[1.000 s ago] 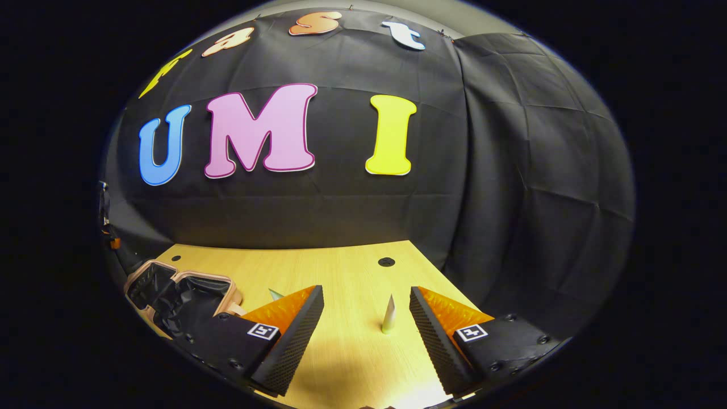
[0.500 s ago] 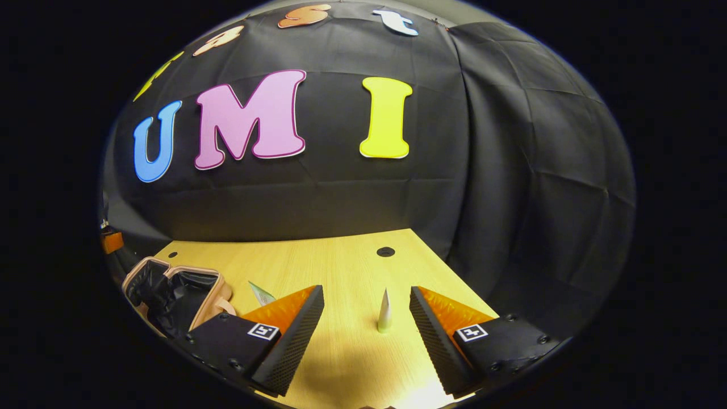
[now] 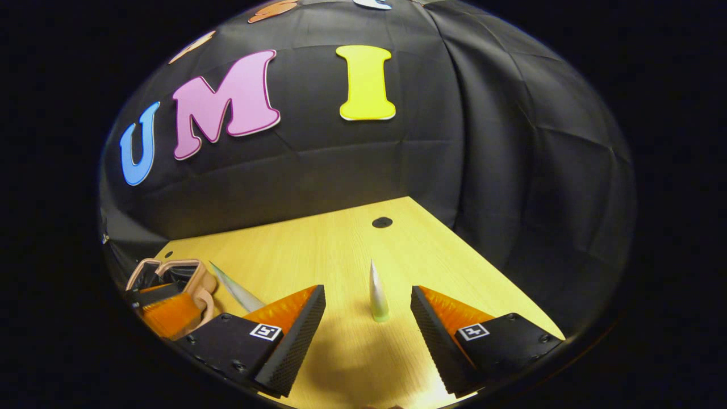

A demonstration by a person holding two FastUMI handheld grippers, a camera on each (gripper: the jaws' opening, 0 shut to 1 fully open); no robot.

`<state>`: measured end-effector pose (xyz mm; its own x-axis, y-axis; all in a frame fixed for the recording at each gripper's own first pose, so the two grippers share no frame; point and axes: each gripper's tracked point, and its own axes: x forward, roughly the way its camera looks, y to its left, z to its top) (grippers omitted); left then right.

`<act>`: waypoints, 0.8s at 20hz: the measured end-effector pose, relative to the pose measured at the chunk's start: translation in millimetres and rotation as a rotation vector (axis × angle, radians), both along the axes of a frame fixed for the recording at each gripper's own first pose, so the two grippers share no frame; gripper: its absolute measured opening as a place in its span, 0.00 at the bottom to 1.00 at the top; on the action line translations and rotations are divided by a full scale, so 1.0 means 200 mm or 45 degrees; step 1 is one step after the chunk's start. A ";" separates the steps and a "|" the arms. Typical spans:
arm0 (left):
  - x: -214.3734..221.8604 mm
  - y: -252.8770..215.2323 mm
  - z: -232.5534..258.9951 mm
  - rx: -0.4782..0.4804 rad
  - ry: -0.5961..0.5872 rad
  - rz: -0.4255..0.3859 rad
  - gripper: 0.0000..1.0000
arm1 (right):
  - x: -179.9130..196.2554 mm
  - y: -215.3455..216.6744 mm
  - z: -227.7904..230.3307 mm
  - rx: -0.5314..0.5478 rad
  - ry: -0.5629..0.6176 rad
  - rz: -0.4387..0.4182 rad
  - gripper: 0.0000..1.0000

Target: First open the suitcase, pack the skin care products into it, and then close the suitcase.

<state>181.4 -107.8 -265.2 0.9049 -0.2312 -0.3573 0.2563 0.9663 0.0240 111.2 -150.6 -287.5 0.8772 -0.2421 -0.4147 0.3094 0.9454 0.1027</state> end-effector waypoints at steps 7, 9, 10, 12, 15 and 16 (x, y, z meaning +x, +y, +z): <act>0.26 -0.09 -0.23 0.120 0.157 0.073 0.96 | 0.06 -0.09 -0.19 0.018 0.048 -0.026 0.98; 0.27 -0.10 -0.28 0.118 0.198 0.106 0.92 | 0.12 -0.07 -0.23 0.072 0.043 -0.019 0.97; 0.30 -0.10 -0.32 0.099 0.208 0.120 0.96 | 0.15 -0.08 -0.25 0.086 0.047 -0.028 0.97; 0.31 -0.10 -0.37 0.089 0.242 0.151 0.84 | 0.20 -0.07 -0.27 0.105 0.039 -0.036 0.97; 0.32 -0.07 -0.36 0.114 0.227 0.187 0.63 | 0.26 -0.06 -0.32 0.076 0.057 -0.018 0.98; 0.33 -0.07 -0.37 0.117 0.225 0.186 0.57 | 0.27 -0.06 -0.32 0.053 0.056 -0.011 0.98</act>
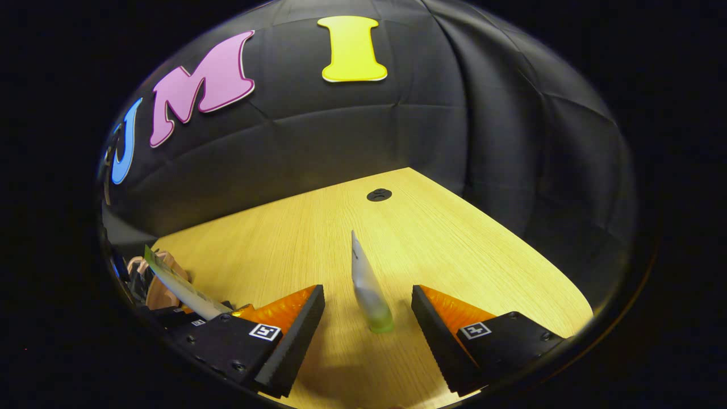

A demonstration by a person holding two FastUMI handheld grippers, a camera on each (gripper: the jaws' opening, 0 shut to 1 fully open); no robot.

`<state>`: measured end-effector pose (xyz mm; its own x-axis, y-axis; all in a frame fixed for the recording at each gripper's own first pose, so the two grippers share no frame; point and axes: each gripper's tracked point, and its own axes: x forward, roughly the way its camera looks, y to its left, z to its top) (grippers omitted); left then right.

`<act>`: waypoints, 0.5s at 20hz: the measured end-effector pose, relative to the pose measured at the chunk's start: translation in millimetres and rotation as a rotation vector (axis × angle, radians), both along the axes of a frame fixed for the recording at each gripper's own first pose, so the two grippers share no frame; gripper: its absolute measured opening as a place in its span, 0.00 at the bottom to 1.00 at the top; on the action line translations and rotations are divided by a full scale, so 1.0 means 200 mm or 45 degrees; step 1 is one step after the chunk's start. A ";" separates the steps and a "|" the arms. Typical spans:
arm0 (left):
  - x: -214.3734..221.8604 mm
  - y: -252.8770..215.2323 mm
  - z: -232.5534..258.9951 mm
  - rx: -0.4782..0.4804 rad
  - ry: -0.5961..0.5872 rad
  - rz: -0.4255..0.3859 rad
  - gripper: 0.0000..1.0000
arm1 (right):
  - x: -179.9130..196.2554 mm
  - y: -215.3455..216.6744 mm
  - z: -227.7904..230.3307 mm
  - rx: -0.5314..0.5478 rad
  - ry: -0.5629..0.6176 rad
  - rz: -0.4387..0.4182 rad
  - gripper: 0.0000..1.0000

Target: First open the suitcase, pack the skin care products into it, and then close the suitcase.

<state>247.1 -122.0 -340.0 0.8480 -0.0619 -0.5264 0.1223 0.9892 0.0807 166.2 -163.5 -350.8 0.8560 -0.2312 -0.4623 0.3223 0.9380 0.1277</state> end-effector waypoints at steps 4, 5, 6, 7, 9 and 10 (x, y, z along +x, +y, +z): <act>0.00 0.01 0.01 -0.017 -0.006 0.014 0.50 | 0.05 -0.02 -0.01 -0.041 -0.008 -0.003 0.89; 0.00 0.02 0.01 -0.018 -0.006 0.018 0.48 | 0.06 -0.04 -0.02 -0.055 0.003 -0.008 0.95; -0.01 0.02 0.01 -0.013 -0.004 0.018 0.48 | 0.08 -0.05 -0.03 -0.071 0.007 -0.007 0.95; -0.01 0.02 0.00 -0.006 -0.005 0.016 0.48 | 0.08 -0.06 -0.03 -0.088 0.004 -0.011 0.94; -0.01 0.02 0.00 0.002 -0.005 0.015 0.45 | 0.11 -0.07 -0.05 -0.099 0.015 -0.008 0.90; -0.01 0.01 0.00 0.003 -0.005 0.015 0.48 | 0.10 -0.07 -0.07 -0.108 0.034 -0.010 0.86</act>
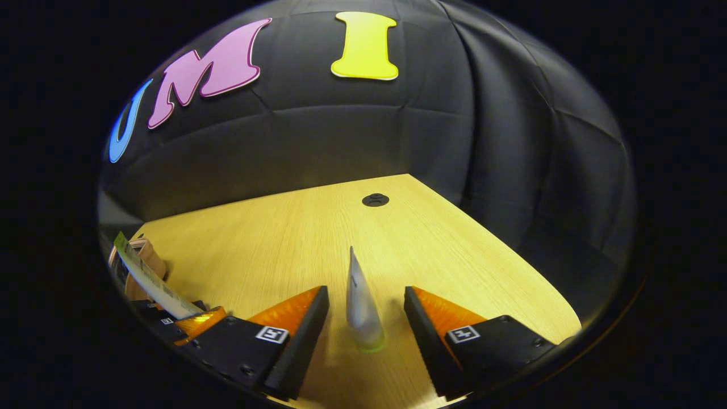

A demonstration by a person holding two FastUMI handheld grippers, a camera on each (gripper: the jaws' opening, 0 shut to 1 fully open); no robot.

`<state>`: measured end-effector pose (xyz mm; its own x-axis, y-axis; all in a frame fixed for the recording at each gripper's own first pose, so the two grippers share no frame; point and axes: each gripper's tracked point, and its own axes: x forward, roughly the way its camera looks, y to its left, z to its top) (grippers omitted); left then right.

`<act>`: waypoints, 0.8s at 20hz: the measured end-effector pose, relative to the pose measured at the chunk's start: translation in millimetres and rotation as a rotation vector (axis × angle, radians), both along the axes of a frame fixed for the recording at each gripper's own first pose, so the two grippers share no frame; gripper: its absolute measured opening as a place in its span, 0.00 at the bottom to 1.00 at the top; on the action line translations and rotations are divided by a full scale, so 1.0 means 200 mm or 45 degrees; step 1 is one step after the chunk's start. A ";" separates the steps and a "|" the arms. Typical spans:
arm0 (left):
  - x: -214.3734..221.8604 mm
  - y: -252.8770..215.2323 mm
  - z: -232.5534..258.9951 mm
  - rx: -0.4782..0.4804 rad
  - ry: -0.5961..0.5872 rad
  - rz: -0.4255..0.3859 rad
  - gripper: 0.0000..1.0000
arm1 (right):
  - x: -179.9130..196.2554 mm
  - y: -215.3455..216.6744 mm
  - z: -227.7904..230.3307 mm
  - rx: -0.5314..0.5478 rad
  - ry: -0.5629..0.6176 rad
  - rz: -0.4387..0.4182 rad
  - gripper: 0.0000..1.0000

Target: First open the suitcase, pack the skin care products into it, and then close the suitcase.

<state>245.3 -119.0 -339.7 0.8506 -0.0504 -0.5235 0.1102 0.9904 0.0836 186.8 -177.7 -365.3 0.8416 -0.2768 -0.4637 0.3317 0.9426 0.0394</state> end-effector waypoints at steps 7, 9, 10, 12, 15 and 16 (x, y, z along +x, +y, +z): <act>-0.01 0.00 0.00 0.025 -0.007 -0.004 0.48 | -0.02 0.00 -0.01 -0.063 0.032 0.032 0.21; -0.02 -0.01 0.01 0.003 -0.016 -0.013 0.48 | -0.01 0.02 0.06 -0.052 -0.010 0.054 0.24; -0.03 -0.01 0.01 0.001 -0.012 -0.018 0.48 | -0.02 0.03 0.10 -0.040 -0.022 0.061 0.18; -0.05 -0.01 0.05 0.000 -0.030 -0.019 0.48 | -0.04 0.06 0.16 -0.045 -0.025 0.085 0.24; -0.11 0.01 0.19 -0.036 -0.077 -0.014 0.48 | -0.17 0.15 0.29 -0.067 -0.037 0.146 0.24; -0.14 0.03 0.25 -0.039 -0.087 -0.011 0.48 | -0.21 0.19 0.33 -0.066 -0.033 0.174 0.24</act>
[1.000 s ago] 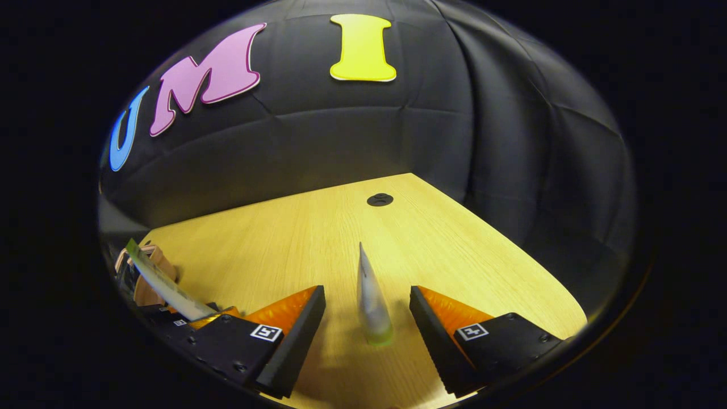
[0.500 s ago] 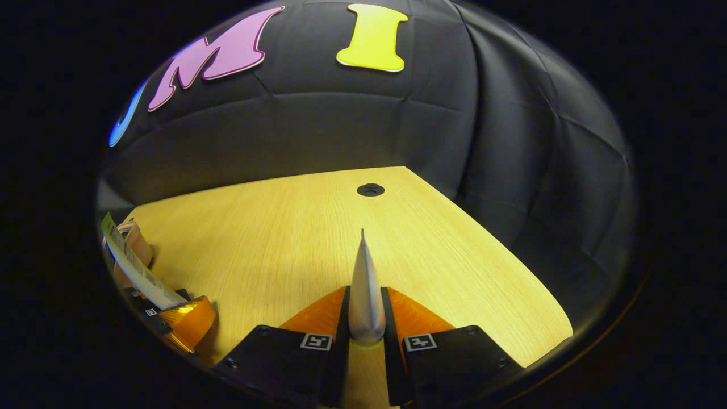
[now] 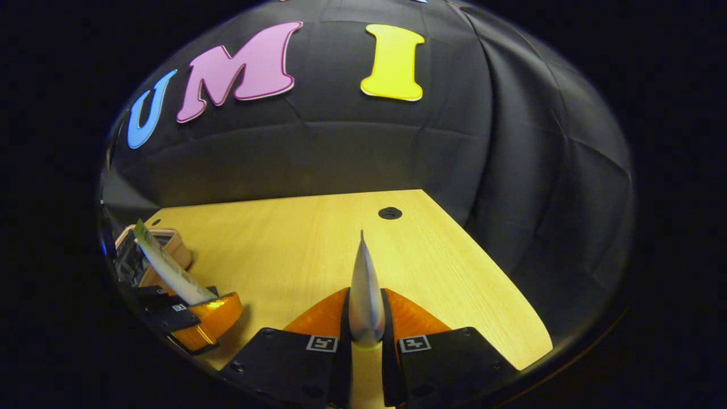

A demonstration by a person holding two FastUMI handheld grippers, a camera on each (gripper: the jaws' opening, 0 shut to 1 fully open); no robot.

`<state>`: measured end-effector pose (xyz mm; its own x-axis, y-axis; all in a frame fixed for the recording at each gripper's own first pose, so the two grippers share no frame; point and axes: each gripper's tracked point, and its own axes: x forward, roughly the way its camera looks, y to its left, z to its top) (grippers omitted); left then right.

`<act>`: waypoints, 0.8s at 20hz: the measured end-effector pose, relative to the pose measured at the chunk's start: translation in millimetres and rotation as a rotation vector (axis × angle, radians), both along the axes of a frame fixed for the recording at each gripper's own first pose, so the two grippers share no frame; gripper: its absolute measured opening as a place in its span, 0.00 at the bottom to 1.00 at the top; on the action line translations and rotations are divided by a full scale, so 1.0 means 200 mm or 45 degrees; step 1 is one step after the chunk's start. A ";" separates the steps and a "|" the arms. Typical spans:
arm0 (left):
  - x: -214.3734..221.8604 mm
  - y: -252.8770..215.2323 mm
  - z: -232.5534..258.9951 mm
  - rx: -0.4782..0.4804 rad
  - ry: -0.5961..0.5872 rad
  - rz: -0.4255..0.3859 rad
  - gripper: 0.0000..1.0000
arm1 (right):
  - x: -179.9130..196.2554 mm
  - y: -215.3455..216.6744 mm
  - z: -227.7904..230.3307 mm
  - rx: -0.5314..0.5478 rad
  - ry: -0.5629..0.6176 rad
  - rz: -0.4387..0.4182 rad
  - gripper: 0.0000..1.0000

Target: First open the suitcase, pack the skin care products into it, and then close the suitcase.

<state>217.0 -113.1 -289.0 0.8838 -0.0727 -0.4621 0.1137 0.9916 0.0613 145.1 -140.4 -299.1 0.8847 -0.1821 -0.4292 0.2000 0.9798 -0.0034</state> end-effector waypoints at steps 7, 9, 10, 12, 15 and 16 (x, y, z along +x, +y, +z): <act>-0.32 0.53 0.60 0.111 -0.074 0.151 0.47 | -0.18 0.40 0.38 0.033 -0.018 0.260 0.24; -0.37 0.77 0.68 0.148 -0.058 0.242 0.47 | -0.20 0.53 0.47 0.066 -0.018 0.331 0.24; -0.40 0.88 0.69 0.153 -0.039 0.274 0.47 | -0.20 0.59 0.51 0.074 -0.020 0.361 0.24; -0.41 1.07 0.66 0.187 0.024 0.297 0.47 | -0.19 0.72 0.57 0.066 -0.023 0.423 0.24; -0.41 1.28 0.54 0.142 0.152 0.325 0.47 | -0.20 0.92 0.61 0.044 -0.018 0.507 0.24; -0.41 1.32 0.48 0.128 0.208 0.319 0.48 | -0.21 0.99 0.61 0.058 -0.003 0.532 0.24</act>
